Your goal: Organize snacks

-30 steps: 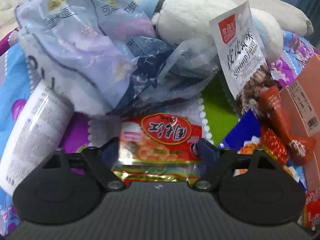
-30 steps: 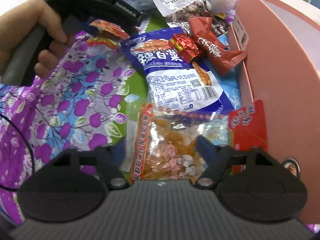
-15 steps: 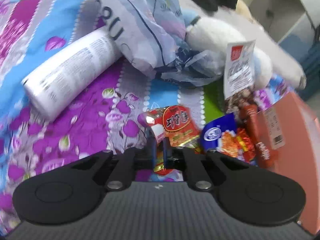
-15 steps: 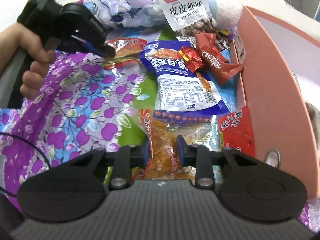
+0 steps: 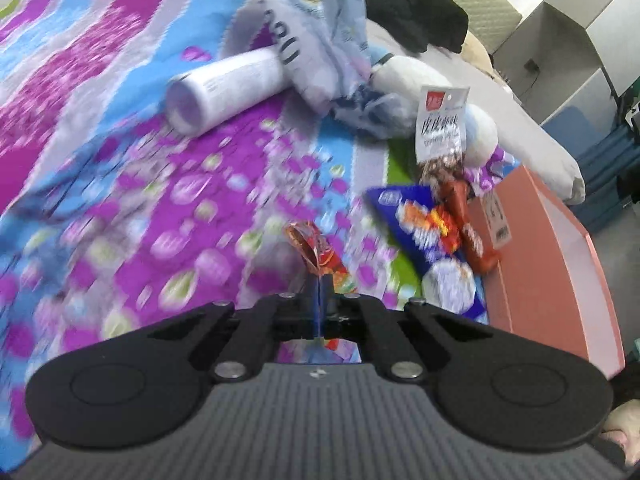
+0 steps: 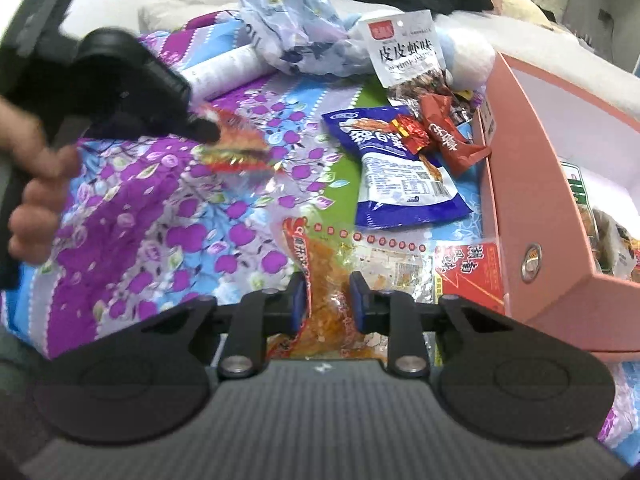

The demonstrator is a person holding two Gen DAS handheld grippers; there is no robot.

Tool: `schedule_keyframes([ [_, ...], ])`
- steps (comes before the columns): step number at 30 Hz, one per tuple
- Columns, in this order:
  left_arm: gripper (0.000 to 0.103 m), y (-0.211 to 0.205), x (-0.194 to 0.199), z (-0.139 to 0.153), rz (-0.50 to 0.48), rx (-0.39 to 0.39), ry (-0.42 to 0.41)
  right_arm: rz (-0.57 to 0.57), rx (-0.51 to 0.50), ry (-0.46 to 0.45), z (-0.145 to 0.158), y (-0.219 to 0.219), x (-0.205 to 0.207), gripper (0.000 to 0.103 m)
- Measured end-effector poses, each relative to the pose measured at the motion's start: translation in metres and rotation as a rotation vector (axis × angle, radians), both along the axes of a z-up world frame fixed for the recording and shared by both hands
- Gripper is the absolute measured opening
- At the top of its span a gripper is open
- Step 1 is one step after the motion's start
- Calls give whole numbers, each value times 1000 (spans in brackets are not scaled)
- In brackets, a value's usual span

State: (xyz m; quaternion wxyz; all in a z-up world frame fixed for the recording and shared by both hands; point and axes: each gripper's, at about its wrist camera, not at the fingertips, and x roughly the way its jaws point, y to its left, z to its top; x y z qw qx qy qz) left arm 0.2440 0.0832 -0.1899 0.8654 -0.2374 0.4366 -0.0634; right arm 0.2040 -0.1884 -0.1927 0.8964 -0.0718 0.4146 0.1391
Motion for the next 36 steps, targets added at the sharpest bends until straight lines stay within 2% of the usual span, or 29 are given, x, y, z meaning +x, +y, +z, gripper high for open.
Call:
schedule_keyframes([
  [5,0,21,-58,-5,40,3,26,43,-4,14,-8,11,-18,26],
  [11,4,40,-99,-17,46,-11,80,76,-4,32,-21,17,-30,30],
  [12,10,41,-102,-17,40,-1,88,81,6,38,-20,16,-31,39],
  [13,21,42,-106,-17,35,17,96,82,27,43,-19,14,-32,58],
  [14,31,43,-109,-17,32,29,98,79,42,38,-18,12,-33,70],
  [15,56,45,-111,-16,31,38,101,72,48,23,-17,9,-35,86],
  [16,76,47,-114,-16,33,50,101,70,47,11,-17,7,-37,87],
  [18,79,47,-116,-13,19,78,80,78,43,22,-22,5,-38,87],
  [20,83,45,-112,-12,-3,117,93,69,36,26,-26,1,-36,87],
  [24,85,29,-106,-5,-96,200,78,90,37,89,-42,-1,-31,87],
  [26,88,18,-105,-2,-157,237,64,101,25,64,-45,2,-35,86],
  [27,88,12,-105,-1,-186,258,60,103,19,54,-46,3,-36,83],
  [28,88,6,-105,1,-205,284,65,98,11,44,-46,3,-37,75],
  [29,88,0,-106,4,-217,304,66,94,11,41,-47,1,-38,73],
  [33,92,-10,-116,15,-251,323,16,116,-8,32,-45,2,-42,67],
  [36,93,-15,-115,10,-283,347,18,141,-44,27,-44,5,-43,63],
])
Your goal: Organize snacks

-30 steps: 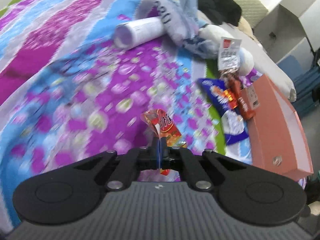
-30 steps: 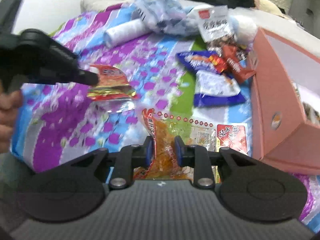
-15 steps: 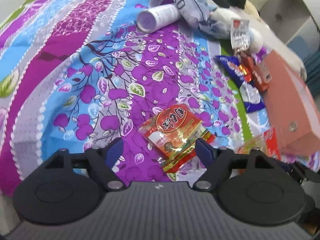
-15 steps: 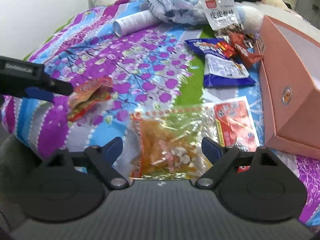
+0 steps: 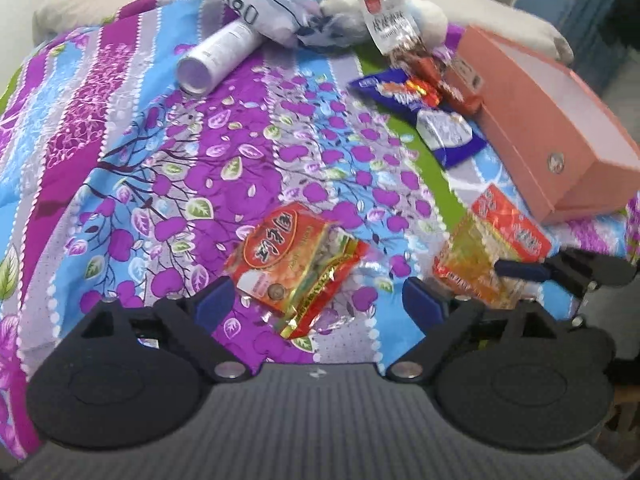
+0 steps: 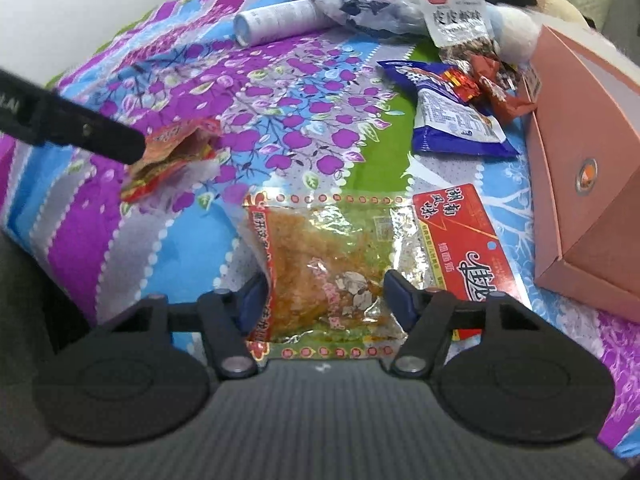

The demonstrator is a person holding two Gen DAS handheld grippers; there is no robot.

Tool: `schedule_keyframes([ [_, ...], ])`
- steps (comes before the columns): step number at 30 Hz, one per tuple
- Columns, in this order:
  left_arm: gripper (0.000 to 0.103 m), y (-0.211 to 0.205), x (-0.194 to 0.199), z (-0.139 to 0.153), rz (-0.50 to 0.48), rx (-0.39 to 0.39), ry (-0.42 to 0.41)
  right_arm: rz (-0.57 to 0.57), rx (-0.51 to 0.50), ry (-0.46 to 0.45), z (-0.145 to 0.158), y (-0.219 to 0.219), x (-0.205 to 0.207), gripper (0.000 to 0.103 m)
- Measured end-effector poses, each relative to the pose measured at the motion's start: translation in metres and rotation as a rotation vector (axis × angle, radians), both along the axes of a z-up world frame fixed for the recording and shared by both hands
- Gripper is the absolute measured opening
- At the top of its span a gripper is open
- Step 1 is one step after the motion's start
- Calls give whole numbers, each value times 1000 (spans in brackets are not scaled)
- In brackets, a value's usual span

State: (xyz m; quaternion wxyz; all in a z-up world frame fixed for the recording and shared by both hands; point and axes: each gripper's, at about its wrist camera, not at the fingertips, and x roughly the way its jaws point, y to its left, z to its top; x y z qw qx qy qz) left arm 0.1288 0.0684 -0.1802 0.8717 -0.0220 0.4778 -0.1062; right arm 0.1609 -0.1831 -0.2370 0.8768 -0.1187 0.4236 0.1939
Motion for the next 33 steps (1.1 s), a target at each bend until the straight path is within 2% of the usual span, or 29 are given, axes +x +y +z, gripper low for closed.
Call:
schedule_keyframes([
  [6,93,-10,7,-19,-129,104,-58,-25,-3,30,9,0,4,51],
  [14,93,-24,19,-54,-279,209,-104,-64,-37,48,22,2,5,48],
  [20,91,-11,34,-59,-198,118,-92,-98,-19,64,27,-4,0,48],
  [23,77,-2,37,-57,-131,96,-84,-92,-8,54,28,-3,0,48],
  [24,68,1,37,-55,-101,91,-82,-90,0,52,28,-3,1,47],
  [25,63,4,38,-54,-72,80,-78,-90,8,52,28,-3,1,47],
  [29,49,18,39,-46,51,-5,-61,-93,28,45,27,-4,3,47],
  [31,35,21,37,-37,92,-31,-76,-106,42,41,28,-4,4,47],
  [33,32,22,35,-29,124,-48,-79,-119,58,36,31,-5,3,47],
])
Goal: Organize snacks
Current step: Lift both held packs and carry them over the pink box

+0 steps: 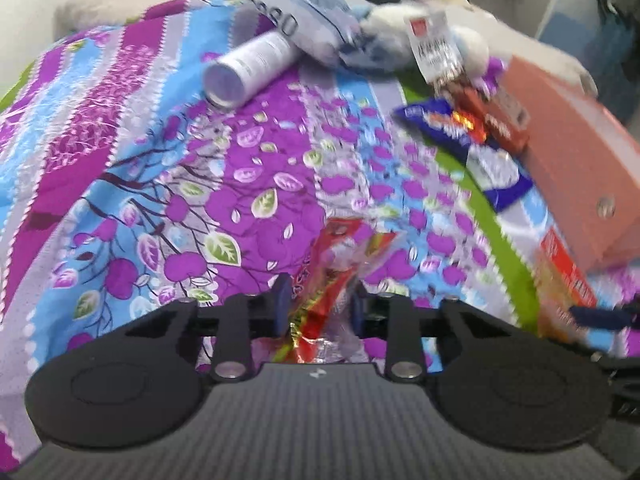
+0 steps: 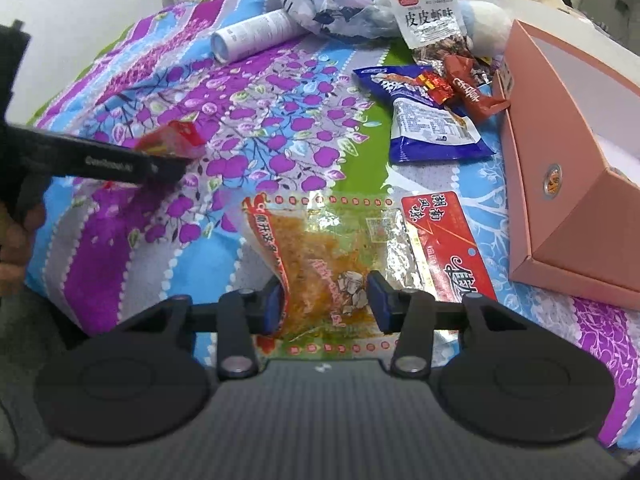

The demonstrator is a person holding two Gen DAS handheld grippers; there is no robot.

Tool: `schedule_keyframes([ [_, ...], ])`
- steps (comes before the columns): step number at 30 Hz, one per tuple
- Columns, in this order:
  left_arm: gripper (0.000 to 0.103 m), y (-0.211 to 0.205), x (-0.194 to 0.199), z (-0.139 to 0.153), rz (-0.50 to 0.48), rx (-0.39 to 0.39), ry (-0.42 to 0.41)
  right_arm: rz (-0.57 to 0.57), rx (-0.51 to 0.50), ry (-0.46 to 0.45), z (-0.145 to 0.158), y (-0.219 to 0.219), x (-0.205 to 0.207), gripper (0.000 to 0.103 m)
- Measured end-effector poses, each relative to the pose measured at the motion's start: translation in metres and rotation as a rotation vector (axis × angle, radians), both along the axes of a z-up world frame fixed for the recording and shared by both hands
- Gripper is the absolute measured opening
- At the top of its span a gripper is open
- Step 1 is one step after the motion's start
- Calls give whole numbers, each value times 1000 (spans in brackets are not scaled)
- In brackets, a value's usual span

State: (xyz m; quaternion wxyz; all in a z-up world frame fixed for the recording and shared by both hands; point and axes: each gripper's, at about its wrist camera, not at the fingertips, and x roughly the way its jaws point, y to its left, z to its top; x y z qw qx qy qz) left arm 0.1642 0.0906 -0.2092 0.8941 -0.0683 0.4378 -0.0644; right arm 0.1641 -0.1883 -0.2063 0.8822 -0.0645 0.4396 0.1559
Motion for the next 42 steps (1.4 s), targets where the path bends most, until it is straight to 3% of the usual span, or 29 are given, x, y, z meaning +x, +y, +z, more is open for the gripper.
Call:
schedule_keyframes([
  [9,28,1,-19,21,99,-87,7,-18,25,-27,11,-3,-5,46],
  [16,28,-4,-37,43,117,-139,-8,-33,34,-56,25,-7,-10,45],
  [31,28,-26,-44,116,65,-183,-117,-75,70,-167,80,-21,-13,36],
  [42,28,-60,-31,195,-11,-227,-246,-96,118,-316,152,-44,-12,34],
])
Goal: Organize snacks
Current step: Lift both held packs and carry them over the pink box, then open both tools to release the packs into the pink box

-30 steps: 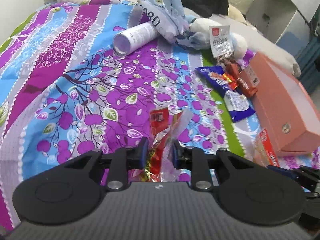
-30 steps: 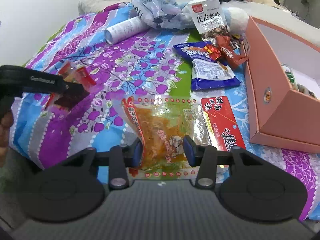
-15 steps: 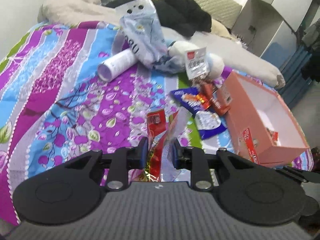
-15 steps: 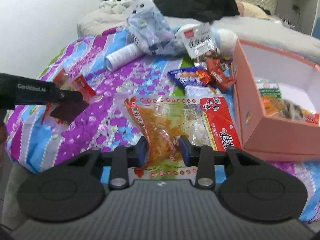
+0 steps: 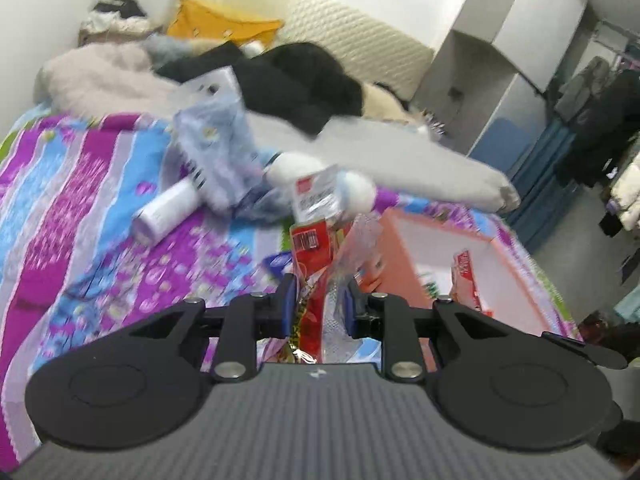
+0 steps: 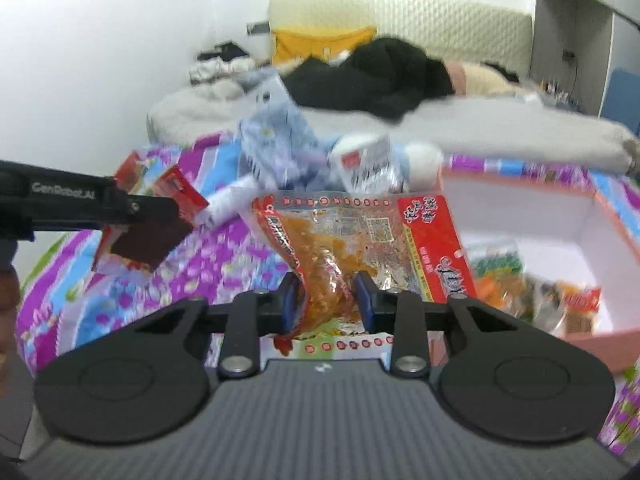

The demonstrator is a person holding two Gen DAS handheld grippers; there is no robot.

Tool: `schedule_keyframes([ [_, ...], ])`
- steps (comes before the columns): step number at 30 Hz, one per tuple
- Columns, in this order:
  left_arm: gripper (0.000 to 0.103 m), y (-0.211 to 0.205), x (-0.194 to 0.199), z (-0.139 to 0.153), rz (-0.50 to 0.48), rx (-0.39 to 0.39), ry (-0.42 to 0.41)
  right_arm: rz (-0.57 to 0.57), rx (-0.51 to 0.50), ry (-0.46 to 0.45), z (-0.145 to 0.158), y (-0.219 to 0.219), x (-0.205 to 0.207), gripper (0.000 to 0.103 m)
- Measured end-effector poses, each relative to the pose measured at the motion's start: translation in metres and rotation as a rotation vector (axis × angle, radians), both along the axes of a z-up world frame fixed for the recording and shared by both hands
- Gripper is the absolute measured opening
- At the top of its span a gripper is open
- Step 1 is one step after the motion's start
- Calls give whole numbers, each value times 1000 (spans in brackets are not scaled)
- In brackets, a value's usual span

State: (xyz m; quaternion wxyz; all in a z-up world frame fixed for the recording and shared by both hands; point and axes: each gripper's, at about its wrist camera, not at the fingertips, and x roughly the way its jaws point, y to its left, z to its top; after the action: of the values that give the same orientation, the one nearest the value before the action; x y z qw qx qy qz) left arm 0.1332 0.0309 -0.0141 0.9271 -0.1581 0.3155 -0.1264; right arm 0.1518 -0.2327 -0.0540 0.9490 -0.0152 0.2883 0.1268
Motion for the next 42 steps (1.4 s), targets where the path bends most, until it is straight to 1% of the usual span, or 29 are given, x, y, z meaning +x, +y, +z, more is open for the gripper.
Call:
schedule_keyframes([
  [6,28,-32,12,42,-55,-6,-72,-27,15,-77,37,-21,3,34],
  [9,28,-49,23,56,-86,-15,-87,-47,8,-102,50,-35,8,33],
  [11,28,-63,31,63,-109,-17,-101,-65,5,-117,57,-47,12,33],
  [12,28,-72,35,64,-119,0,-110,-74,5,-120,59,-52,15,33],
  [13,28,-78,39,64,-128,8,-107,-85,6,-123,61,-59,18,33],
  [16,28,-97,58,60,-160,-6,-78,-115,-3,-114,58,-76,29,33],
  [18,28,-112,70,54,-175,4,-65,-135,-2,-95,52,-88,38,33],
  [23,28,-160,109,25,-248,-9,-4,-192,7,-30,27,-124,62,33],
  [27,28,-207,140,-8,-322,-2,54,-245,15,45,-5,-150,81,33],
  [30,28,-237,162,-37,-363,7,103,-281,11,97,-31,-171,95,34],
  [34,28,-269,187,-74,-407,26,170,-328,30,173,-64,-197,113,34],
  [37,28,-286,204,-97,-416,43,209,-346,32,213,-84,-211,127,34],
  [39,28,-295,212,-110,-421,51,231,-354,31,229,-93,-217,134,34],
  [42,29,-297,218,-121,-426,64,246,-350,51,246,-102,-226,142,34],
])
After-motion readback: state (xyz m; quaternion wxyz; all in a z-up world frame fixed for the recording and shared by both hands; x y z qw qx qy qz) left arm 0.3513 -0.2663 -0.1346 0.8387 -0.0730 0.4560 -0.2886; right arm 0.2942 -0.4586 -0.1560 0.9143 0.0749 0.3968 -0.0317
